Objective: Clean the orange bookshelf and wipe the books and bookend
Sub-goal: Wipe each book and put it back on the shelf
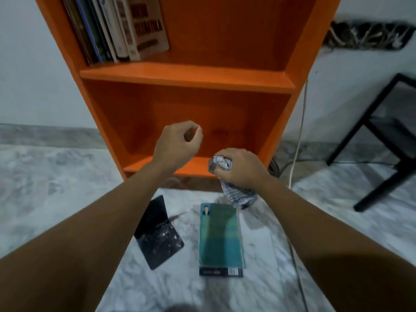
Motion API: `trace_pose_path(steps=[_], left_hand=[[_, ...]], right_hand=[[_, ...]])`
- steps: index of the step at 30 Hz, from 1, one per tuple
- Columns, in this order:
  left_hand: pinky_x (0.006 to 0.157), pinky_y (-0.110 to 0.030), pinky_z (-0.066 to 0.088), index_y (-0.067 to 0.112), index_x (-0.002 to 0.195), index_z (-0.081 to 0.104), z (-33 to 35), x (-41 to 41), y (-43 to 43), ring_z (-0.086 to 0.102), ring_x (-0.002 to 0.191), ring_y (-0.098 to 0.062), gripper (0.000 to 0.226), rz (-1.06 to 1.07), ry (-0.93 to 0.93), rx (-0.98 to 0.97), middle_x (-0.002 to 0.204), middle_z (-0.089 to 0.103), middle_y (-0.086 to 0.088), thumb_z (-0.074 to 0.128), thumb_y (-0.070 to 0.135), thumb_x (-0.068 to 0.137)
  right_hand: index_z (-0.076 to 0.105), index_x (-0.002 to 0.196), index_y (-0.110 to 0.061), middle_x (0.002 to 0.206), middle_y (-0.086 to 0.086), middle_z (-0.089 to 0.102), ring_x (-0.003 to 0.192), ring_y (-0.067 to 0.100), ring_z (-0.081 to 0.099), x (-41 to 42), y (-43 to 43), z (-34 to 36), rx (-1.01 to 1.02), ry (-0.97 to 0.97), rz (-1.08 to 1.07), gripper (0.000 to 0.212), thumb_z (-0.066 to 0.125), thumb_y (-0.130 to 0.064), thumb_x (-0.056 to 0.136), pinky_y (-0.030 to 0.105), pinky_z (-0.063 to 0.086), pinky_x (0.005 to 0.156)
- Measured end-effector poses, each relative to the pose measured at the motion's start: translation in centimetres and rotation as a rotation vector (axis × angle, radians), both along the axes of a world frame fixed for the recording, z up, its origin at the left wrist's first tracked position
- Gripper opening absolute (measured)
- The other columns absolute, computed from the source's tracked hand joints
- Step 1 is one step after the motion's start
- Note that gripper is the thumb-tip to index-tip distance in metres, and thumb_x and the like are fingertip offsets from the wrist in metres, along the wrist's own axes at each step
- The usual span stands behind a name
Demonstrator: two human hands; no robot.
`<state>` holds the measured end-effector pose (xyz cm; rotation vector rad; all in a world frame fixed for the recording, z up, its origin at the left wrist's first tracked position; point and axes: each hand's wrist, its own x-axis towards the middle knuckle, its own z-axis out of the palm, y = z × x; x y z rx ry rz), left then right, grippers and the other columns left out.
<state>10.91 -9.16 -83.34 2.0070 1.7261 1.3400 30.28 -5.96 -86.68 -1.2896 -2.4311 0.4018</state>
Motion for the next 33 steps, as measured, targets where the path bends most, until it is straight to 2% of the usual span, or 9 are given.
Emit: trace_pose_path(steps=[5, 9, 11, 13, 15, 19, 22, 30, 33], left_hand=[[0.058, -0.038, 0.044, 0.015, 0.094, 0.067, -7.7, 3.0, -0.7, 0.054, 0.069, -0.032, 0.020, -0.130, 0.021, -0.684, 0.086, 0.067, -0.010, 0.052, 0.026, 0.101], [0.069, -0.036, 0.050, 0.005, 0.112, 0.059, -15.6, 5.3, -1.9, 0.054, 0.079, -0.025, 0.022, -0.055, 0.054, -1.122, 0.103, 0.058, -0.014, 0.048, 0.018, 0.099], [0.059, -0.031, 0.045, 0.004, 0.108, 0.054, -19.1, 6.0, -3.2, 0.048, 0.069, -0.018, 0.017, 0.022, -0.002, -1.216, 0.095, 0.053, -0.011, 0.046, 0.017, 0.100], [0.055, -0.029, 0.045, 0.001, 0.102, 0.053, -22.5, 6.0, -4.3, 0.052, 0.070, -0.022, 0.017, 0.128, -0.103, -1.250, 0.095, 0.055, -0.014, 0.048, 0.017, 0.099], [0.066, -0.036, 0.056, -0.006, 0.106, 0.057, -25.2, 6.1, -5.3, 0.062, 0.083, -0.032, 0.025, 0.213, -0.257, -1.266, 0.102, 0.062, -0.021, 0.051, 0.017, 0.097], [0.071, -0.041, 0.059, -0.004, 0.106, 0.060, -26.3, 6.5, -5.6, 0.066, 0.088, -0.037, 0.026, 0.313, -0.355, -1.229, 0.101, 0.064, -0.021, 0.054, 0.019, 0.095], [0.080, -0.049, 0.060, -0.005, 0.104, 0.062, -26.5, 6.5, -5.1, 0.067, 0.091, -0.038, 0.030, 0.364, -0.417, -1.196, 0.101, 0.067, -0.021, 0.060, 0.022, 0.091], [0.071, -0.040, 0.059, 0.003, 0.090, 0.061, -27.6, 6.6, -4.1, 0.065, 0.082, -0.029, 0.032, 0.425, -0.455, -1.062, 0.088, 0.064, -0.012, 0.063, 0.035, 0.091], [0.054, -0.028, 0.039, 0.010, 0.075, 0.046, -27.8, 6.6, -4.2, 0.053, 0.068, -0.019, 0.035, 0.369, -0.377, -0.969, 0.075, 0.054, -0.005, 0.061, 0.036, 0.095]], right_hand=[[0.069, 0.104, -0.028, 0.093, 0.000, 0.069, 0.081, 0.022, 0.061, 1.9, -1.5, -6.4, -0.132, 0.044, -0.076, 0.020, 0.059, -0.039, 0.092, 0.041, 0.053, 0.070], [0.067, 0.110, -0.030, 0.105, -0.005, 0.069, 0.093, 0.017, 0.061, 1.9, -3.4, -13.3, -0.244, 0.153, -0.187, 0.025, 0.062, -0.041, 0.088, 0.037, 0.052, 0.081], [0.063, 0.115, -0.028, 0.110, -0.005, 0.067, 0.097, 0.016, 0.060, 1.8, -4.6, -16.7, -0.320, 0.220, -0.221, 0.027, 0.062, -0.037, 0.090, 0.036, 0.051, 0.086], [0.058, 0.119, -0.030, 0.111, -0.005, 0.066, 0.097, 0.014, 0.061, 1.8, -5.8, -19.2, -0.361, 0.297, -0.269, 0.028, 0.061, -0.036, 0.091, 0.034, 0.050, 0.085], [0.054, 0.116, -0.031, 0.107, -0.006, 0.066, 0.094, 0.014, 0.061, 2.1, -6.9, -22.0, -0.361, 0.359, -0.381, 0.026, 0.060, -0.037, 0.092, 0.033, 0.050, 0.082], [0.053, 0.121, -0.025, 0.112, -0.002, 0.063, 0.102, 0.019, 0.059, 3.6, -8.3, -26.3, -0.304, 0.349, -0.650, 0.031, 0.056, -0.037, 0.093, 0.036, 0.049, 0.088], [0.050, 0.129, -0.023, 0.118, 0.003, 0.060, 0.107, 0.022, 0.058, 4.2, -8.4, -27.6, -0.372, 0.328, -0.687, 0.035, 0.055, -0.034, 0.095, 0.030, 0.044, 0.086], [0.053, 0.130, -0.023, 0.119, 0.002, 0.060, 0.108, 0.021, 0.058, 3.4, -8.2, -28.3, -0.315, 0.365, -0.732, 0.038, 0.061, -0.026, 0.093, 0.022, 0.036, 0.080], [0.052, 0.131, -0.024, 0.119, 0.003, 0.059, 0.109, 0.023, 0.056, 3.1, -8.2, -28.4, -0.277, 0.352, -0.770, 0.040, 0.061, -0.030, 0.092, 0.025, 0.037, 0.080]])
